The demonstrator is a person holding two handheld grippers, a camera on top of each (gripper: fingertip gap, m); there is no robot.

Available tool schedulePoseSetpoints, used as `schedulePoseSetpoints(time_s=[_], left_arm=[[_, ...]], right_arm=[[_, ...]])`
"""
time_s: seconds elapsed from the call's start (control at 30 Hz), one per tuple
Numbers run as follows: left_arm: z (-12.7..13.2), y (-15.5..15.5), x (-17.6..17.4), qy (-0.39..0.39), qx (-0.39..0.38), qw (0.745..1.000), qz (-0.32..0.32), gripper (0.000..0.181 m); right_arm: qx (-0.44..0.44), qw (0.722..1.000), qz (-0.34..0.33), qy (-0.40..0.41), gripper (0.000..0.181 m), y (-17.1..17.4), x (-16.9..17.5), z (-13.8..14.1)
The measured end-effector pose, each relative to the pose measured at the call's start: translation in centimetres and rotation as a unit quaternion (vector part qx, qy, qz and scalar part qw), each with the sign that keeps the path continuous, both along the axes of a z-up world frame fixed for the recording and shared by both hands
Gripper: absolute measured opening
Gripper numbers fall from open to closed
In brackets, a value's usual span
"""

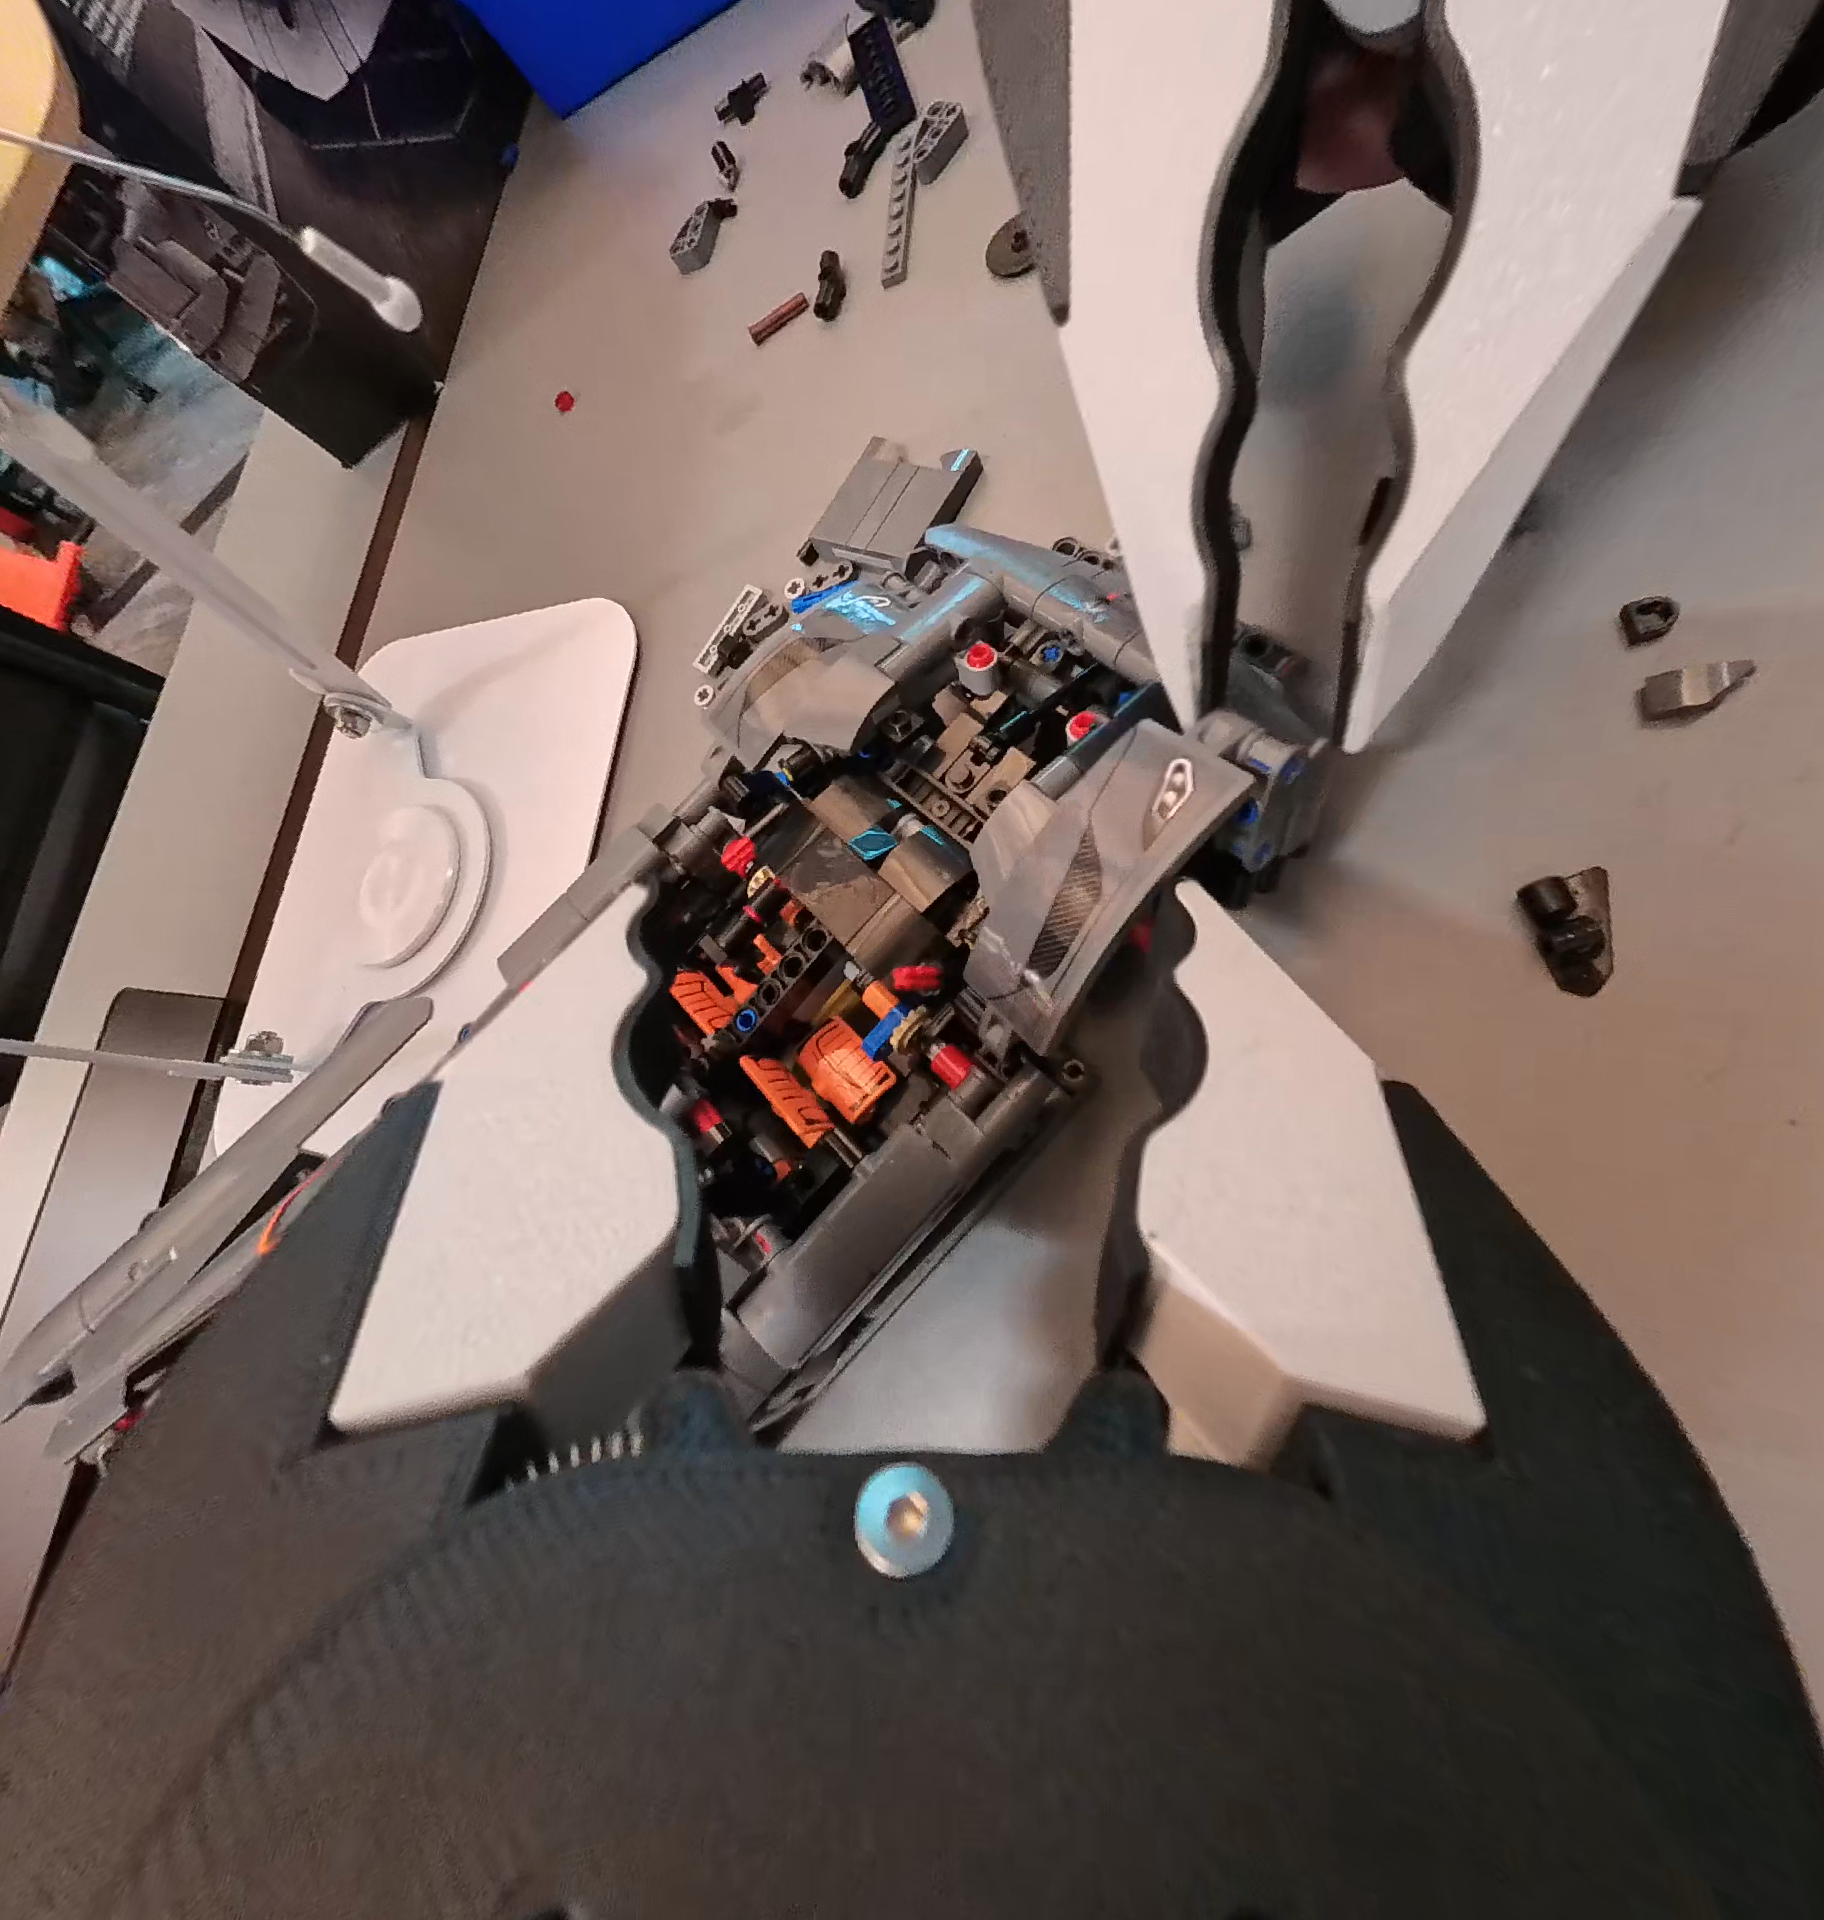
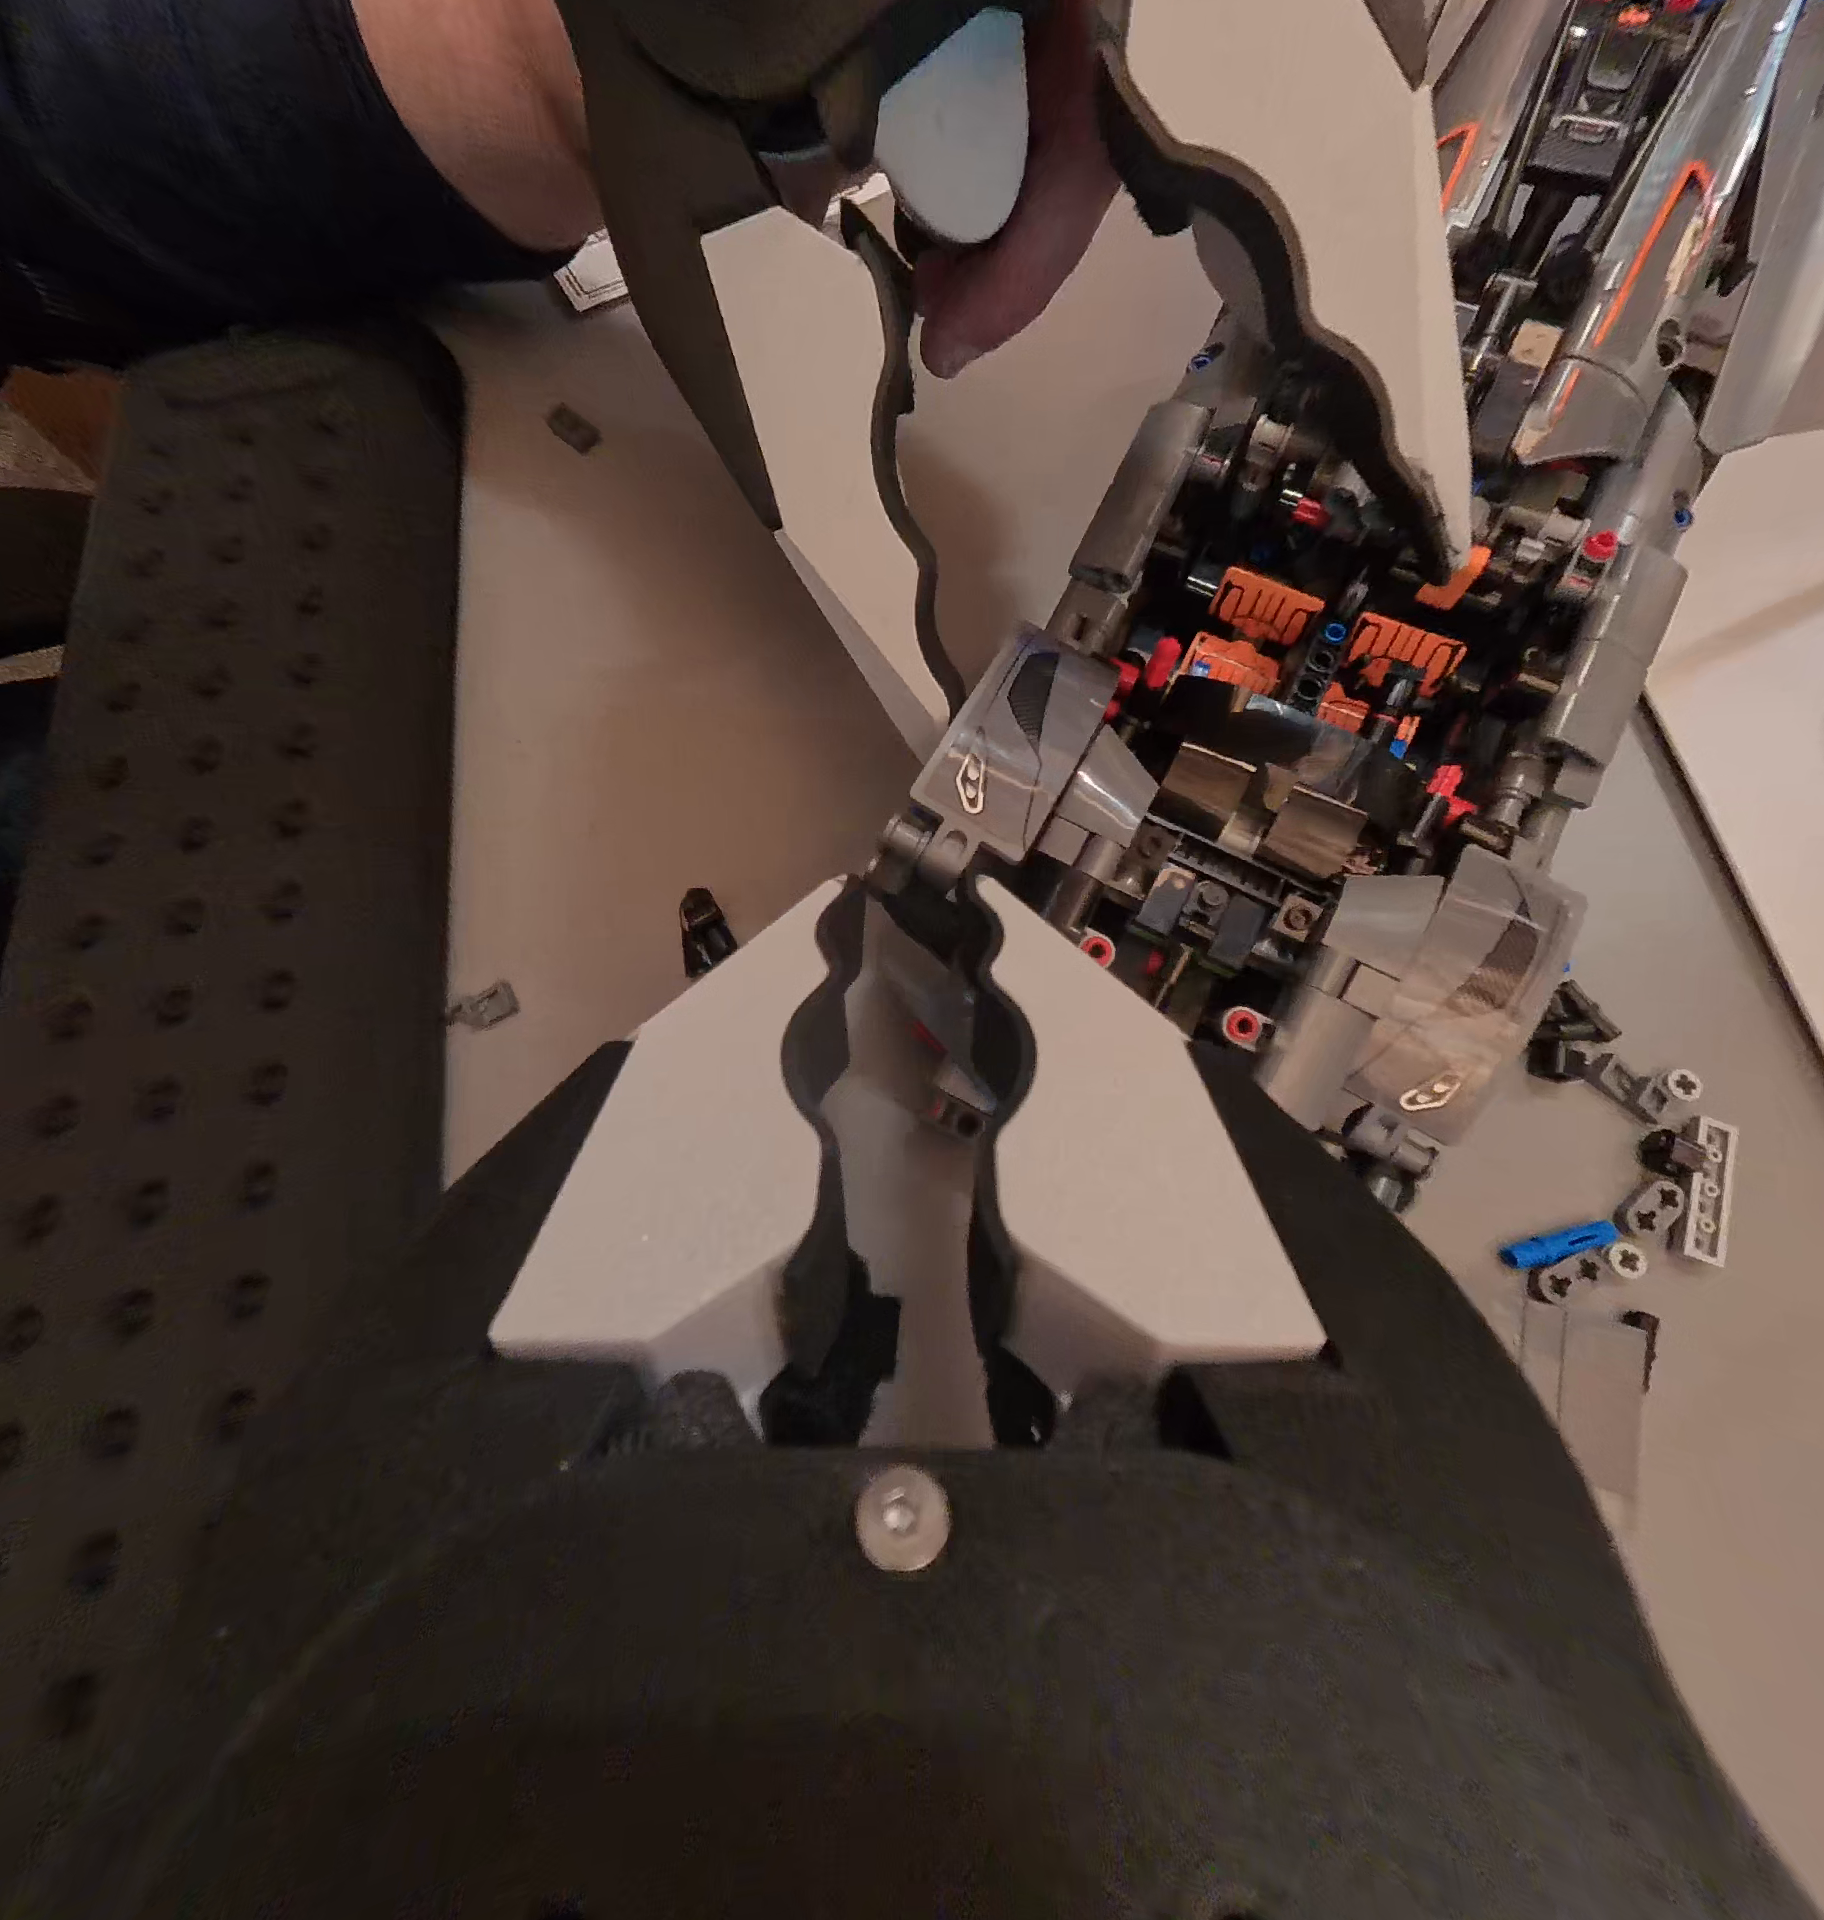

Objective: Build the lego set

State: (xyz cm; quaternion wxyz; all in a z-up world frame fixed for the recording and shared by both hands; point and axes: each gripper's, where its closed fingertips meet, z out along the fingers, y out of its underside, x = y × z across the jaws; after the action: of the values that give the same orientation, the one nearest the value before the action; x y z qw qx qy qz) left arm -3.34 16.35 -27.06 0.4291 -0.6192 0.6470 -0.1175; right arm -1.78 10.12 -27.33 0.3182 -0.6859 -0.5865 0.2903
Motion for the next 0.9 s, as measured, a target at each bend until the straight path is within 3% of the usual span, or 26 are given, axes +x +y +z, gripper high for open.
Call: schedulePoseSetpoints(time_s=[0.13,0.23,0.53,0.9], left_arm=[[0.0,0.0,0.0,-0.003,-0.002,1.000,-0.002,0.086],[0.1,0.0,0.0,0.004,0.011,1.000,-0.001,0.085],[0.0,0.1,-0.4,0.000,-0.007,1.000,0.003,0.084],[0.0,0.7,-0.9,-0.016,-0.027,0.999,0.011,0.077]], right_arm=[[-0.023,1.000,-0.009,-0.003,0.007,0.1,0.6,-0.2],[-0.044,0.999,-0.010,0.021,0.010,-0.1,0.4,0.5],[-0.052,0.998,-0.032,0.000,0.006,-0.3,-0.9,-0.9],[-0.022,0.993,-0.116,0.026,0.005,1.0,-1.4,-0.1]])
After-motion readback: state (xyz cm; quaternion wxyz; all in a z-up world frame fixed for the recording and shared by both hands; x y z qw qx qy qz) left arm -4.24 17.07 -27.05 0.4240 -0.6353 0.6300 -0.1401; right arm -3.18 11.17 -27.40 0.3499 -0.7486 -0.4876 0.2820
